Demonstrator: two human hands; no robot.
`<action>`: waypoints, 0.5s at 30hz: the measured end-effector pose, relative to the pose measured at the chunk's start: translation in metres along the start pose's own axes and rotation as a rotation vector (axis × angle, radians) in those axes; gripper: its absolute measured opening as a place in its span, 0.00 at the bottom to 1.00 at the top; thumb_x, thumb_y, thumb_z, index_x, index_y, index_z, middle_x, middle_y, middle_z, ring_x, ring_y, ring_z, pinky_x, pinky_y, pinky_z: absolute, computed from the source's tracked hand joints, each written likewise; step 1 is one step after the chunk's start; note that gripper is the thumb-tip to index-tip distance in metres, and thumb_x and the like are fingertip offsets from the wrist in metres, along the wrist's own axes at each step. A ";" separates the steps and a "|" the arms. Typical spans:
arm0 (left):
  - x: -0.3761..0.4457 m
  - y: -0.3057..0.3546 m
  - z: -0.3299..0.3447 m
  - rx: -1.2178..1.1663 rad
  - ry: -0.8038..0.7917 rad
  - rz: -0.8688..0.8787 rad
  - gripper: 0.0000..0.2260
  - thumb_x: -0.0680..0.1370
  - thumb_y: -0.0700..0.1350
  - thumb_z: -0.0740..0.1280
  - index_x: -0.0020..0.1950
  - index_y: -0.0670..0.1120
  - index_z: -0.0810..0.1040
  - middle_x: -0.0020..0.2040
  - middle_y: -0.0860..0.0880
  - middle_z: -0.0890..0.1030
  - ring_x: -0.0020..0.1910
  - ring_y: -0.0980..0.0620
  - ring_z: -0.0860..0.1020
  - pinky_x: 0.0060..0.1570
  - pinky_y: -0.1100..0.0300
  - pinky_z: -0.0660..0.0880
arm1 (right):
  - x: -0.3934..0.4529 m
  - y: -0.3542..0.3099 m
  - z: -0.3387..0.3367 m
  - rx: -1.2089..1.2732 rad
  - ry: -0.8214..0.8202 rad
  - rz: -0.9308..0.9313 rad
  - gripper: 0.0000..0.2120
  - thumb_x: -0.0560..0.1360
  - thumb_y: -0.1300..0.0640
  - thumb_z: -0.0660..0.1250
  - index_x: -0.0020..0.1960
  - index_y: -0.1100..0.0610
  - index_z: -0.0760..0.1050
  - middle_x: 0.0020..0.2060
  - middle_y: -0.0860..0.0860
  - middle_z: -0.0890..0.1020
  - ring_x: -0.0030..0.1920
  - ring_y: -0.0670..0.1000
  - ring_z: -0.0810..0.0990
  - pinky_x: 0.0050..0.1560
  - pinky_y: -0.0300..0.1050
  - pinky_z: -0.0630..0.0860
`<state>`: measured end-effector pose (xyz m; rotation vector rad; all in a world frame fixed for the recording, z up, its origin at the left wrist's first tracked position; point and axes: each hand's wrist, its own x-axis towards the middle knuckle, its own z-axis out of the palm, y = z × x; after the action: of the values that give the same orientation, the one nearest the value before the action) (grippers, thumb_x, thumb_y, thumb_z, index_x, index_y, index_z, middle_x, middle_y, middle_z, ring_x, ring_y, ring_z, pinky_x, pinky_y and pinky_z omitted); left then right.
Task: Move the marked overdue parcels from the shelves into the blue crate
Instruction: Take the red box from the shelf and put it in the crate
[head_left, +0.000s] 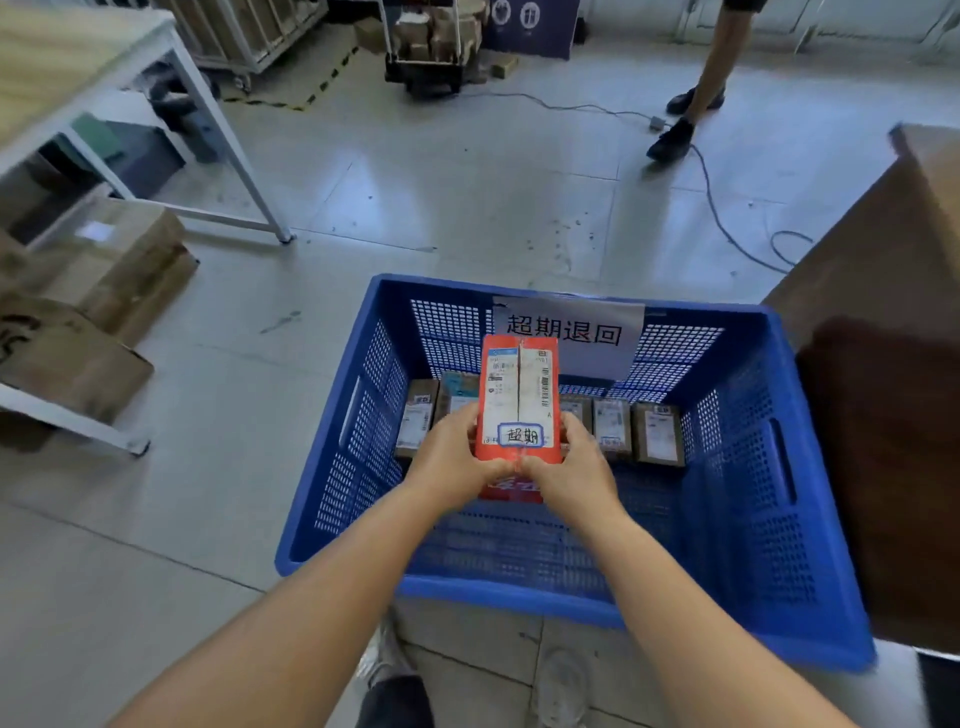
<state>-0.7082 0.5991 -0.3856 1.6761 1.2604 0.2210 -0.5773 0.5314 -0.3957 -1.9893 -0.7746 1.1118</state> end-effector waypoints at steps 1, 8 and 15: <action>0.011 -0.014 -0.004 0.005 -0.007 -0.010 0.26 0.68 0.46 0.77 0.63 0.55 0.73 0.51 0.57 0.82 0.47 0.60 0.80 0.48 0.60 0.79 | 0.012 0.002 0.014 -0.023 -0.011 0.015 0.23 0.70 0.58 0.72 0.62 0.45 0.70 0.54 0.46 0.76 0.50 0.48 0.78 0.50 0.47 0.79; 0.080 -0.122 -0.025 0.049 -0.079 -0.119 0.30 0.65 0.48 0.78 0.64 0.56 0.71 0.54 0.54 0.81 0.49 0.56 0.80 0.50 0.53 0.80 | 0.081 0.032 0.114 -0.058 -0.096 0.165 0.24 0.70 0.60 0.71 0.64 0.47 0.70 0.56 0.49 0.73 0.49 0.49 0.78 0.45 0.43 0.77; 0.131 -0.233 -0.006 0.129 -0.171 -0.262 0.31 0.62 0.49 0.77 0.63 0.56 0.70 0.53 0.52 0.79 0.49 0.54 0.79 0.50 0.52 0.80 | 0.138 0.104 0.189 -0.093 -0.215 0.304 0.22 0.70 0.61 0.69 0.57 0.40 0.69 0.55 0.50 0.75 0.48 0.50 0.79 0.44 0.46 0.79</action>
<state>-0.8006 0.7019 -0.6139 1.5804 1.3697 -0.1614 -0.6657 0.6358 -0.6119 -2.1390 -0.6548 1.5099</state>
